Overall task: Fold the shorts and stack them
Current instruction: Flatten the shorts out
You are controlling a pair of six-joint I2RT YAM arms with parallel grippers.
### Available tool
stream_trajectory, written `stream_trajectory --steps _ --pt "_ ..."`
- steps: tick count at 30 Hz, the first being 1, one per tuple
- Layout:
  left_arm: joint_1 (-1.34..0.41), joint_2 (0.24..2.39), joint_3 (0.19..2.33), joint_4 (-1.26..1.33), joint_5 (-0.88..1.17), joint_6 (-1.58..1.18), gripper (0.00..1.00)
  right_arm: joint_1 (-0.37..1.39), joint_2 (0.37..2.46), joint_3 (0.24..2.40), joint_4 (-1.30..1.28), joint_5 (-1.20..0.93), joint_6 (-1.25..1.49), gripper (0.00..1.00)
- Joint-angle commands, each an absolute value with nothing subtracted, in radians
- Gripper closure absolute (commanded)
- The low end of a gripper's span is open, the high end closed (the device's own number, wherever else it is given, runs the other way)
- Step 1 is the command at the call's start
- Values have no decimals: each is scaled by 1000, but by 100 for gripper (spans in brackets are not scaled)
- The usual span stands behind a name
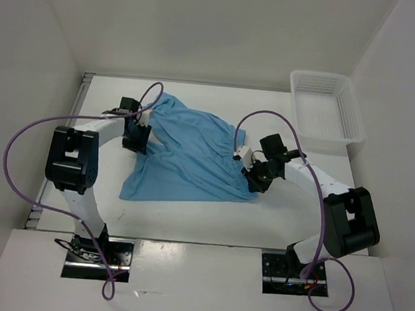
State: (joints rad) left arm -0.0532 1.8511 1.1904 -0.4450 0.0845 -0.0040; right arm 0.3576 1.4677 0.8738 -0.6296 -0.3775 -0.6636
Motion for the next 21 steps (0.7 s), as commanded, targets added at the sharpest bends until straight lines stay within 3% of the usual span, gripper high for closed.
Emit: stream_trajectory --steps 1,8,19,21 --pt "-54 1890 1233 -417 91 0 54 359 1450 861 -609 -361 -681 100" --pt "-54 1901 1247 -408 66 0 82 359 1450 861 -609 -360 -681 100" --pt "-19 1862 1270 -359 -119 0 83 359 1450 821 -609 -330 -725 100" --pt "-9 1873 1295 -359 -129 0 79 359 1450 801 -609 -330 -735 100"
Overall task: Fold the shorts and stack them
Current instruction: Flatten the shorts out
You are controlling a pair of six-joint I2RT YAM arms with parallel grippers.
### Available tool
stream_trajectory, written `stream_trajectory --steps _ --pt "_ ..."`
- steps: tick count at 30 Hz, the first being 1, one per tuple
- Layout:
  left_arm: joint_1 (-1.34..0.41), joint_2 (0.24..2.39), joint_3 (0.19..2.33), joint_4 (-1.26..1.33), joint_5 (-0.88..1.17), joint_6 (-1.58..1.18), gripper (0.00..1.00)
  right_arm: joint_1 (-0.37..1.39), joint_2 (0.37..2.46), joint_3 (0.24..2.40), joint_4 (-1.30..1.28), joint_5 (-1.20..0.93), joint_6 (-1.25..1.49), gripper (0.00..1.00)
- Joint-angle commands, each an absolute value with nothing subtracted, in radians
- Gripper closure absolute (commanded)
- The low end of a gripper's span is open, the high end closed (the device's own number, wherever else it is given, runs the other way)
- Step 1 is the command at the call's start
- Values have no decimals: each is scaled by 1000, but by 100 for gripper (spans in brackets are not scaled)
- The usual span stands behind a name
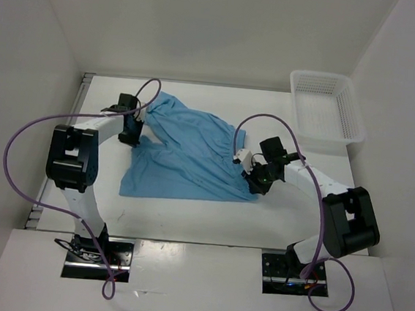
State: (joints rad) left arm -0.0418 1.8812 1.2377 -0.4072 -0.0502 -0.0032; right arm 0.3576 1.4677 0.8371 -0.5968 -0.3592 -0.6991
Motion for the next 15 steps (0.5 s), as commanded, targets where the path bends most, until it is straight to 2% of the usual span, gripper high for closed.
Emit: stream_trajectory --steps 1,3,6,9,10,11,13,15 --pt "-9 1873 1295 -359 -139 0 77 359 1450 801 -609 -330 -735 100" --pt "-9 1873 1304 -348 -156 0 71 359 1439 790 -609 -319 -735 100" --pt "0 1873 1325 -337 -175 0 68 359 1430 790 -609 -319 -735 100" --pt "0 1862 1316 -374 -141 0 55 359 1430 781 -600 -319 -735 97" --pt "0 1843 1316 -383 -141 0 52 359 1430 793 -588 -310 -735 76" --pt "0 1830 1292 -402 -132 0 51 359 1430 793 -588 -310 -723 66" --pt "-9 1774 1282 -425 -132 0 51 359 1430 840 -588 -301 -709 51" --pt "-9 1690 1244 -483 -123 0 48 359 1420 877 -588 -289 -671 44"
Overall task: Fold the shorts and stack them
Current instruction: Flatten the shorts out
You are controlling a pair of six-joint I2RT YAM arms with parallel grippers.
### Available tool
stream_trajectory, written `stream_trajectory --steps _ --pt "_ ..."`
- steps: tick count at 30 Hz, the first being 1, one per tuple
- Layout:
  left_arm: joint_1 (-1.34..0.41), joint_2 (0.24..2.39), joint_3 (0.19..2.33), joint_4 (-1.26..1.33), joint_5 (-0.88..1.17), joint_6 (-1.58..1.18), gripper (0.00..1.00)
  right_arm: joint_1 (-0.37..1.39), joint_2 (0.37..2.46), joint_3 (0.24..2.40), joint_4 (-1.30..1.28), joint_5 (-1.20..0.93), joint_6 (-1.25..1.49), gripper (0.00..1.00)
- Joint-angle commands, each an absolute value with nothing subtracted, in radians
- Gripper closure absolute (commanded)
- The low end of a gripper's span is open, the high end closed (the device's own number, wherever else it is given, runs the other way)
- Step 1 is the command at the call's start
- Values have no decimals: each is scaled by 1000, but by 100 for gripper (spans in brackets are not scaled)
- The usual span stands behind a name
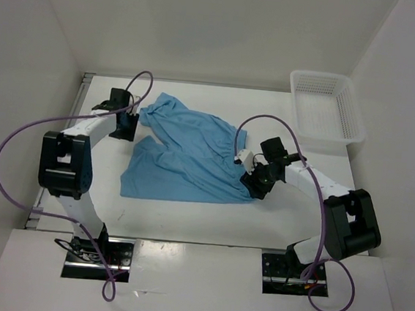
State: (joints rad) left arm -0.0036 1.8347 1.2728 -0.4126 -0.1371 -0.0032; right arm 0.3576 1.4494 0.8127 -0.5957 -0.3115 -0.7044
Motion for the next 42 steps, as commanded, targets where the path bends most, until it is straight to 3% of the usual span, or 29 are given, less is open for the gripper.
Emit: stream_trajectory --steps 1,3,5,8,13,17,21,24,26,27,30,31,32,34,42 --pt "-9 1659 1226 -504 -112 0 48 359 1411 909 -588 -275 -652 39" --pt "-31 1573 1178 -557 -112 0 45 359 1411 936 -554 -275 -612 33" --pt "-43 1542 1089 -603 -112 0 39 359 1411 957 -485 -265 -519 21" --pt "-43 1532 973 -603 -121 0 35 359 1436 957 -414 -265 -405 17" --pt "-43 1511 901 -624 -54 0 30 359 1494 951 -425 -210 -442 14" --pt "-43 1511 874 -634 8 0 28 359 1519 864 -437 -150 -579 26" --pt "-52 1520 874 -655 104 0 28 359 1519 822 -530 -150 -701 57" --pt "-52 1529 862 -678 165 0 39 359 1496 804 -574 -187 -745 72" --pt "-52 1539 851 -689 236 0 49 359 1487 804 -586 -198 -746 75" --pt "-52 1539 833 -698 256 0 62 359 1486 804 -586 -198 -755 76" --pt "-63 1539 796 -683 279 0 84 359 1486 804 -586 -198 -764 81" --pt "-63 1539 796 -683 269 0 96 359 1486 804 -586 -198 -764 85" --pt "-63 1539 796 -683 268 0 100 359 1486 813 -586 -198 -773 88" --pt "-63 1528 787 -683 242 0 100 359 1496 822 -604 -198 -808 100" --pt "-74 1465 689 -716 -18 0 100 377 1485 804 -732 -178 -972 100"
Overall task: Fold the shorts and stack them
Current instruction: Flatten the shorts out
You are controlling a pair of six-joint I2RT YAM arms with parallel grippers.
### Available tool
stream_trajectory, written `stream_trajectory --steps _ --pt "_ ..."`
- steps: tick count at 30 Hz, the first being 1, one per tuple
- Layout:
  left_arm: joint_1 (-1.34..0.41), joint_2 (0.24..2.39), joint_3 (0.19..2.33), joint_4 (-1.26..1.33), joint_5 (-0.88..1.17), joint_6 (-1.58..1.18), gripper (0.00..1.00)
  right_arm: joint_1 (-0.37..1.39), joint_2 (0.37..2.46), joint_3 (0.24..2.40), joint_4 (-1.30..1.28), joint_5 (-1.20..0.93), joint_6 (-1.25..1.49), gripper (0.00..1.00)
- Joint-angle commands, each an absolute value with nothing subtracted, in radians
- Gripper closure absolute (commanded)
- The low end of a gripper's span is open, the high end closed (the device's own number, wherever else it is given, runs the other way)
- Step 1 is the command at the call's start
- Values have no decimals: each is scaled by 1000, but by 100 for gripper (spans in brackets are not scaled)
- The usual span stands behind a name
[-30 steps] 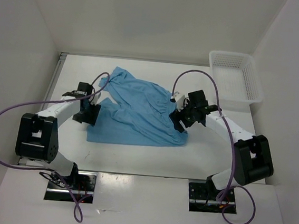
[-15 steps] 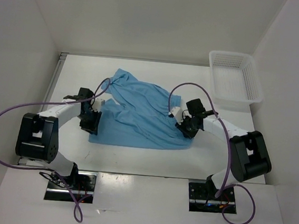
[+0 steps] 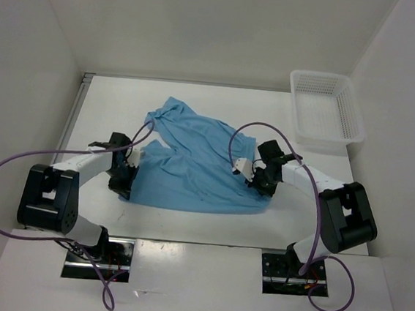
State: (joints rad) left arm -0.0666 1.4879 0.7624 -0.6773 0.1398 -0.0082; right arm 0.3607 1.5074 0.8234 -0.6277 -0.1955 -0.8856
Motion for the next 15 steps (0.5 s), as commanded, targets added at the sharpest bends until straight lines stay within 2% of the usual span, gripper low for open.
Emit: stream_trajectory --steps 1,3,9,11,12,14,15 --pt "-74 1453 678 -716 -41 0 100 386 1474 787 -732 -143 -985 100" --pt "-97 1442 666 -716 -80 0 100 387 1474 773 -707 -117 -996 100" --pt "-127 1401 606 -716 -162 0 100 387 1434 762 -721 -115 -986 83" --pt "-162 1388 580 -716 -186 0 100 421 1422 740 -730 -80 -1021 70" --pt "-173 1388 571 -716 -186 0 100 443 1405 704 -712 -55 -1022 54" --pt "-187 1379 571 -716 -186 0 99 477 1393 692 -693 -5 -1022 47" --pt "-196 1379 581 -716 -186 0 97 477 1393 704 -672 -5 -1022 38"
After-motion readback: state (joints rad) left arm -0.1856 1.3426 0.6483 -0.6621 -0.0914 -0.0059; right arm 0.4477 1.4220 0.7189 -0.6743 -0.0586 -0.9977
